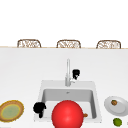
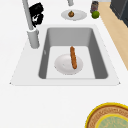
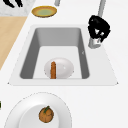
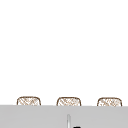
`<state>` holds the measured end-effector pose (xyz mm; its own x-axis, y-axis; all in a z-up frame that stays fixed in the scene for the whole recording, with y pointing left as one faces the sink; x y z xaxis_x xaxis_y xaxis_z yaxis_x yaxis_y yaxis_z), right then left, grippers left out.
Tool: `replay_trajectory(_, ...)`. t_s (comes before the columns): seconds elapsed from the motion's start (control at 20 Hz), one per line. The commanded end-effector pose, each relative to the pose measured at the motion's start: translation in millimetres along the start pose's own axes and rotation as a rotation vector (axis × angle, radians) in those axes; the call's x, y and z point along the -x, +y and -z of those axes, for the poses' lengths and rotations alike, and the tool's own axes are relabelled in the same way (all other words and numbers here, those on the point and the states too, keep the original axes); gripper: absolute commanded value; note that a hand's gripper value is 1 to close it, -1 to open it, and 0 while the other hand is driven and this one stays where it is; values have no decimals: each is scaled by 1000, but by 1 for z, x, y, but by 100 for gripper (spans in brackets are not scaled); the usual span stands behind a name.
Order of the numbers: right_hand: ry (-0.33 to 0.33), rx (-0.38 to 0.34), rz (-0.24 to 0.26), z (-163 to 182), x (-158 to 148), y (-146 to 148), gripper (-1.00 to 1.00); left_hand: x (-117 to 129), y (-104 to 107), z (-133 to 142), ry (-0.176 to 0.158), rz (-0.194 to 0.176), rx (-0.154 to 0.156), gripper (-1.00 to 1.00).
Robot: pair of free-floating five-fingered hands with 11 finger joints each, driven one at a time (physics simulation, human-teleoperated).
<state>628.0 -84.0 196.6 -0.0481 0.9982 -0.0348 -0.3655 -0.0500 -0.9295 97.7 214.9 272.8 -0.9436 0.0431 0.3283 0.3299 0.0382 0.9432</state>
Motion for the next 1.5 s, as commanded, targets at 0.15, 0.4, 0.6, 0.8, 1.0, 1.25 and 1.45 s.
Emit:
replay_trajectory(0.15,37,-31,-45,-16,-33,-13,100,0,0,0,0,0,0,0)
replay_trajectory(0.4,62,-21,-64,-17,-38,-12,100,0,0,0,0,0,0,0)
replay_trajectory(0.6,75,-16,-82,-17,-41,-12,100,0,0,0,0,0,0,0)
replay_trajectory(0.8,88,-10,-104,-18,-45,-10,100,0,0,0,0,0,0,0)
replay_trajectory(1.0,103,-4,-128,-17,-48,-7,100,0,0,0,0,0,0,0)
replay_trajectory(1.25,126,14,-159,-15,-52,0,100,0,0,0,0,0,0,0)
replay_trajectory(1.45,118,66,-93,-13,-35,0,-100,0,0,0,0,0,0,0)
